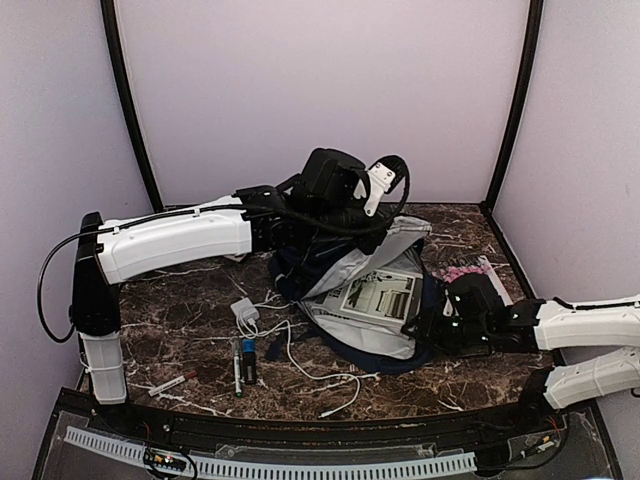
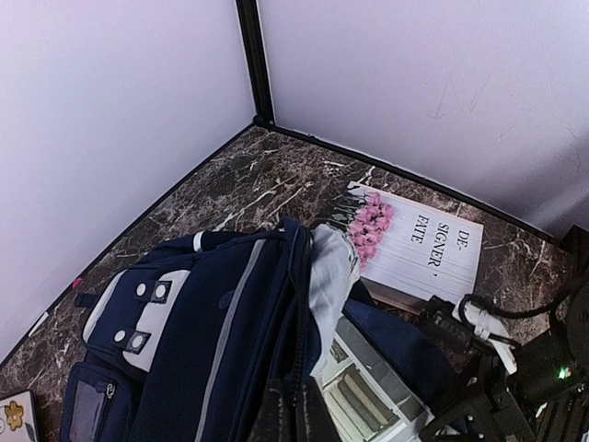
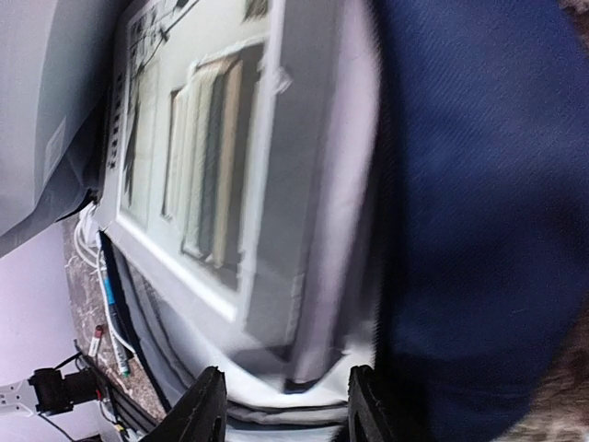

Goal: Pack the student bag
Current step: Adjust the book in the largest pocket of the bag.

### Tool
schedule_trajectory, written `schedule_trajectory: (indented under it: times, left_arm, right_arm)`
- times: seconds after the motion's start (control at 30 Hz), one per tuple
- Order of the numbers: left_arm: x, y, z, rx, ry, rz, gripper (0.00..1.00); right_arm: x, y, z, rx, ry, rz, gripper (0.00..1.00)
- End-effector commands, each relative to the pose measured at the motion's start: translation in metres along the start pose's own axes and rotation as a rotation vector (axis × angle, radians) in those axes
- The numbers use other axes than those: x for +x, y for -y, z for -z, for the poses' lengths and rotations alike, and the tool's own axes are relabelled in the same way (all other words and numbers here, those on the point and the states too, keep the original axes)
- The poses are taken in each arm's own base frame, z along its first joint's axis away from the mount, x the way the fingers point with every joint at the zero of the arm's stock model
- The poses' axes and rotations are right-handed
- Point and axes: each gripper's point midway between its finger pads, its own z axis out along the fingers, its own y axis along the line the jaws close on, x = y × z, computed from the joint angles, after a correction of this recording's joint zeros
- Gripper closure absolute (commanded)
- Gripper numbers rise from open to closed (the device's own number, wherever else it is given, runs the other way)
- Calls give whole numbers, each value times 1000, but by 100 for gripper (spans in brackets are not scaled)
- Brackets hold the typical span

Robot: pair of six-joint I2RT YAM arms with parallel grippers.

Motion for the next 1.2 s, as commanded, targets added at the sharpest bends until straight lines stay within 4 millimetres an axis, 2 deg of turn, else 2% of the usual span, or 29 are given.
schedule_trajectory:
  times: [0.0, 0.1, 0.27, 0.37, 0.43, 0.53, 0.67, 0.77, 0.87, 0.97, 1.07, 1.17]
  left_arm:
    - [-92, 1, 38, 51, 263, 70, 100]
    - [-97, 12, 39, 82, 271, 57, 100]
    - [-96, 19, 50, 113, 277, 48, 100]
    - [-99, 15, 61, 104, 300, 32, 100]
    - [-98, 11, 64, 88, 298, 20, 100]
    - [-93, 5, 66, 55, 288, 9, 100]
    - [-87, 1, 66, 38, 285, 8, 100]
    - [-83, 1, 63, 32, 277, 4, 100]
    - [-81, 0, 60, 24, 272, 1, 100]
    - [-80, 0, 60, 21, 276, -1, 100]
    - [-80, -1, 60, 20, 278, -1, 100]
    - [-82, 0, 63, 30, 290, 4, 100]
  right_arm:
    - [12, -35, -11, -132, 22, -46, 55]
    - [16, -61, -21, -181, 28, -10, 56]
    - [2, -105, -39, -257, 112, 47, 56]
    - [-3, -118, -48, -294, 142, 59, 56]
    - [-9, -122, -43, -326, 178, 51, 56]
    - [-16, -122, -28, -346, 226, 57, 56]
    - [-9, -122, -9, -307, 179, 152, 49]
    - [2, -108, 3, -214, 106, 209, 40]
    - [17, -83, 14, -122, 21, 211, 30]
    - [27, -66, 27, -77, -41, 204, 26]
    - [18, -62, 45, -35, -7, 228, 31]
    - [-18, -44, 64, 108, 132, 256, 55]
